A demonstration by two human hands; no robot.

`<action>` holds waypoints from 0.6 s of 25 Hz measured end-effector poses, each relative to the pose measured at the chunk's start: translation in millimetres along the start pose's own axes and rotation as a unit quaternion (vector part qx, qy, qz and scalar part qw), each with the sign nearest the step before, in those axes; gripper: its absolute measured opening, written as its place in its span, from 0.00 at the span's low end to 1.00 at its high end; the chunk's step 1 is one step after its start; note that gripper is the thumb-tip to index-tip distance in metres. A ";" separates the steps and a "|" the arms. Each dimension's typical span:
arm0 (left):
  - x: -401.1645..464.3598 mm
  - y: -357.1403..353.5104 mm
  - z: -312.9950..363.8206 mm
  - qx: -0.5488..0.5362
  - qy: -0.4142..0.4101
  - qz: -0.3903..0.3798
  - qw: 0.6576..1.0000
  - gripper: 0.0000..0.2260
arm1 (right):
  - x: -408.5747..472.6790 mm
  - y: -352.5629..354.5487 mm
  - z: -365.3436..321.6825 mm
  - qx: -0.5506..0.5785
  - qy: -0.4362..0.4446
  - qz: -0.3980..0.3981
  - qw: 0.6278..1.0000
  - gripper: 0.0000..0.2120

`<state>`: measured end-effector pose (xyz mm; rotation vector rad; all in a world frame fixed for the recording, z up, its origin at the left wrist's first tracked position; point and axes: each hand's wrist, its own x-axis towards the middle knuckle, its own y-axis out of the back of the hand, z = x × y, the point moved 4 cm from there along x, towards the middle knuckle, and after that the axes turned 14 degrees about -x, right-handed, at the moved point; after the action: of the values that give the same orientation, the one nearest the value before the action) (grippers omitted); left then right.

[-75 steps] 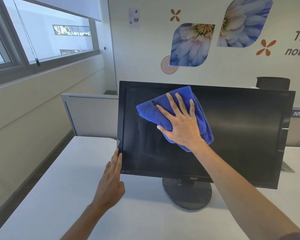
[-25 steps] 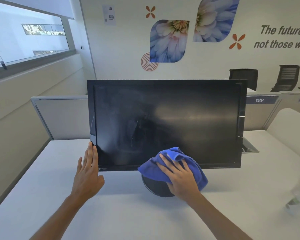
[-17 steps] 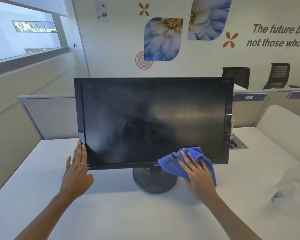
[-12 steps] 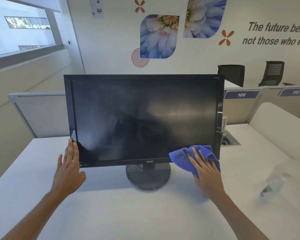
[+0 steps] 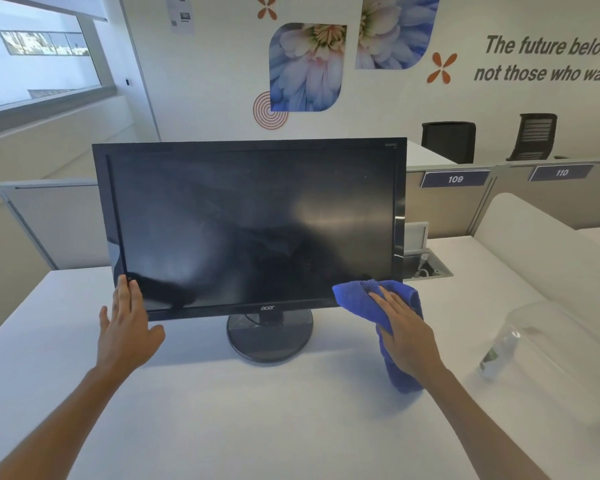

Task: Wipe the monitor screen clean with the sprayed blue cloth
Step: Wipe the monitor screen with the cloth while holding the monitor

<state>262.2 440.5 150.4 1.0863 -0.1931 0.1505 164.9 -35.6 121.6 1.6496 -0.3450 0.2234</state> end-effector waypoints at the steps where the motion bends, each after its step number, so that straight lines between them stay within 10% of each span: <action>1: -7.5 -4.5 9.8 -0.002 -0.001 -0.006 1.000 0.39 | -4.8 2.3 -1.2 0.048 -0.014 -0.003 0.999 0.27; 15: -159.2 -101.0 185.5 -0.296 -0.049 -0.170 0.939 0.18 | -110.6 41.4 -19.2 0.438 -0.132 -0.060 0.887 0.11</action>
<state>113.9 225.2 110.5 0.5098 -0.1237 -0.2623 48.1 -9.8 124.1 2.6062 -0.3697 0.0501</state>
